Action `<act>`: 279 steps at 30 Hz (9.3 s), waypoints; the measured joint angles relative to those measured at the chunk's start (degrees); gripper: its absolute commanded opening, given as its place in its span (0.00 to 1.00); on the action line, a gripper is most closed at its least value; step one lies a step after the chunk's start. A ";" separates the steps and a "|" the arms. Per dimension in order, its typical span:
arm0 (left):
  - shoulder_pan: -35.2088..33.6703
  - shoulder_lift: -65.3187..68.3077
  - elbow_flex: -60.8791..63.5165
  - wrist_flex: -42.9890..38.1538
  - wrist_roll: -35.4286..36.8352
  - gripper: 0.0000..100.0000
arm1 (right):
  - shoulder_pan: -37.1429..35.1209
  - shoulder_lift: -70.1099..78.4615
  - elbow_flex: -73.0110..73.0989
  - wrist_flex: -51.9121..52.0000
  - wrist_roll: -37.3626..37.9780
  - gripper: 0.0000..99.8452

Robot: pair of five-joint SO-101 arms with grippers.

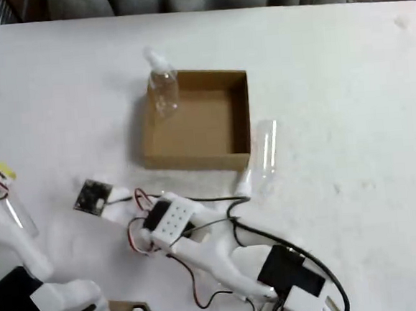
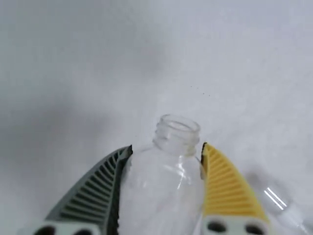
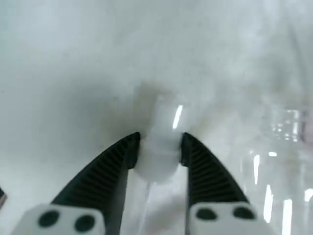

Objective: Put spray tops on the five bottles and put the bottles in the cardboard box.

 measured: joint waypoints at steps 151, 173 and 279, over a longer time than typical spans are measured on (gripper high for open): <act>46.24 -97.49 68.40 -38.95 6.86 0.02 | 15.74 -29.19 -25.32 -27.87 -7.03 0.02; 46.24 -97.49 68.40 -38.95 6.86 0.02 | 10.46 -25.41 -30.77 -8.18 -6.51 0.12; 58.90 -52.40 48.35 -74.81 6.86 0.02 | 59.08 -90.29 62.86 -11.16 -8.79 0.01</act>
